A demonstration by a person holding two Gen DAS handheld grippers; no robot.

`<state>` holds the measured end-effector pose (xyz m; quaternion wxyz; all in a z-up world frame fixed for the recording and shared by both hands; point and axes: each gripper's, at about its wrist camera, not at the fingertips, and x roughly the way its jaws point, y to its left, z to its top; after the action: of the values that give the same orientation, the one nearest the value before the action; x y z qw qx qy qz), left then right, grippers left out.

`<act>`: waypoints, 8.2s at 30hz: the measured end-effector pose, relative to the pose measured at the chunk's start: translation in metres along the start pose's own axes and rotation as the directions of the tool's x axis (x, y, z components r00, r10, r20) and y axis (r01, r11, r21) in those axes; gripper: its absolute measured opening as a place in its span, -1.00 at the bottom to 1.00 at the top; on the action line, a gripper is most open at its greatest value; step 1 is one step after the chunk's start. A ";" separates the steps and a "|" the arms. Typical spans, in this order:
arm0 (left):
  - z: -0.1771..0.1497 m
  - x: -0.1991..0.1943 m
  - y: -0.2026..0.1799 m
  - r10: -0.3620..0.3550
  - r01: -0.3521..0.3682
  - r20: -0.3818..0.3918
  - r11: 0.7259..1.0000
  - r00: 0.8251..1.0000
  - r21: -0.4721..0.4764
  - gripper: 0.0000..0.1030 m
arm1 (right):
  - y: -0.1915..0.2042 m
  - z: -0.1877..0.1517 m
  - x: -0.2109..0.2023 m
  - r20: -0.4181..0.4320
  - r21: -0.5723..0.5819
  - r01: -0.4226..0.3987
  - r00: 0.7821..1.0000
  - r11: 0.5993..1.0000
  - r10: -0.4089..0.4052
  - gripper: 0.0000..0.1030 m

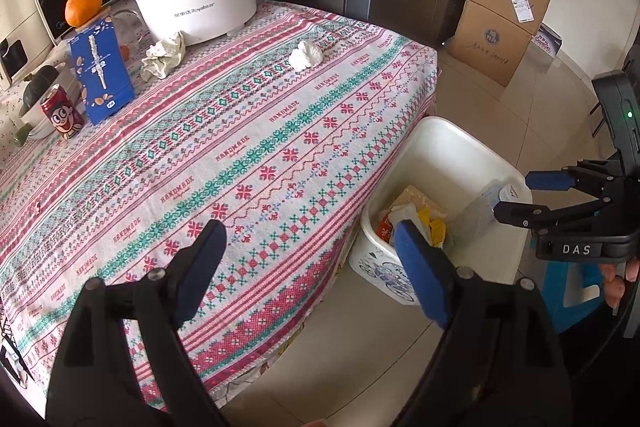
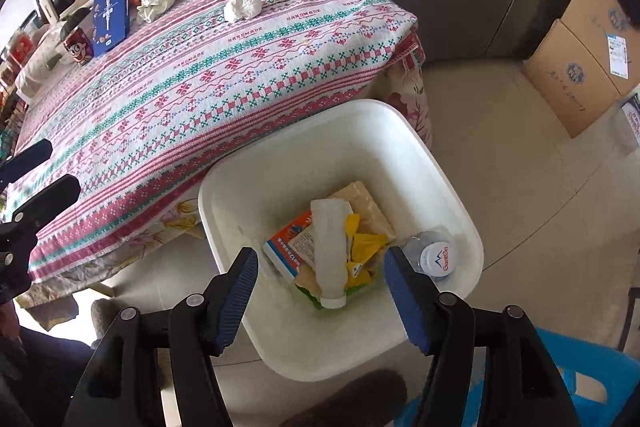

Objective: Collect trash
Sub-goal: 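Move both open tools back over the table, then grasp the crumpled paper with the left tool while the right tool grasps the white tissue ball, then carry the crumpled paper with the left tool while the right tool carries the tissue over the bin, then open the left tool to drop the paper while the right tool releases the tissue into the bin, then move both open tools back over the table, then grasp the red can with the left tool while the right tool grasps the blue biscuit box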

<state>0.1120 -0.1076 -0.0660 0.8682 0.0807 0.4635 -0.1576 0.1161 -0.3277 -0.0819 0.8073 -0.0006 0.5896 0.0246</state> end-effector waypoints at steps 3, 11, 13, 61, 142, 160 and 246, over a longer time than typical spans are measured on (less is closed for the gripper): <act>0.002 -0.001 0.009 0.002 -0.002 0.000 0.999 1.000 -0.034 0.82 | 0.004 0.006 -0.001 0.014 -0.002 -0.001 1.000 1.000 0.001 0.30; 0.009 -0.004 0.050 0.016 -0.018 -0.016 0.988 1.000 -0.153 0.91 | 0.026 0.032 -0.003 0.051 -0.021 -0.021 0.998 1.000 0.022 0.33; 0.011 -0.003 0.063 0.037 -0.041 -0.024 0.982 0.999 -0.183 0.92 | 0.034 0.043 -0.002 0.056 -0.030 -0.026 0.998 0.999 0.028 0.44; 0.168 0.162 0.188 0.138 -0.130 0.196 0.990 0.971 -0.051 0.33 | 0.073 0.197 0.093 0.258 -0.145 -0.192 0.939 0.970 0.225 -0.34; 0.005 0.018 -0.075 -0.190 0.189 -0.003 0.976 0.982 0.113 0.55 | -0.055 -0.005 -0.025 0.150 0.229 -0.052 0.989 0.972 0.017 -0.32; -0.005 -0.001 -0.011 -0.079 0.079 0.002 0.997 0.997 -0.009 0.69 | -0.024 0.004 -0.004 0.094 0.184 -0.082 0.993 0.980 0.066 0.09; 0.030 0.051 0.377 0.208 -0.118 0.174 0.898 0.962 -0.423 0.08 | 0.393 0.286 0.164 0.288 -0.346 -0.066 0.942 0.936 0.173 0.96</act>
<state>0.2930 0.2273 -0.0935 0.9209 -0.0814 0.3811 0.0087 0.4220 0.0802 -0.1403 0.8759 -0.0963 0.4401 0.1729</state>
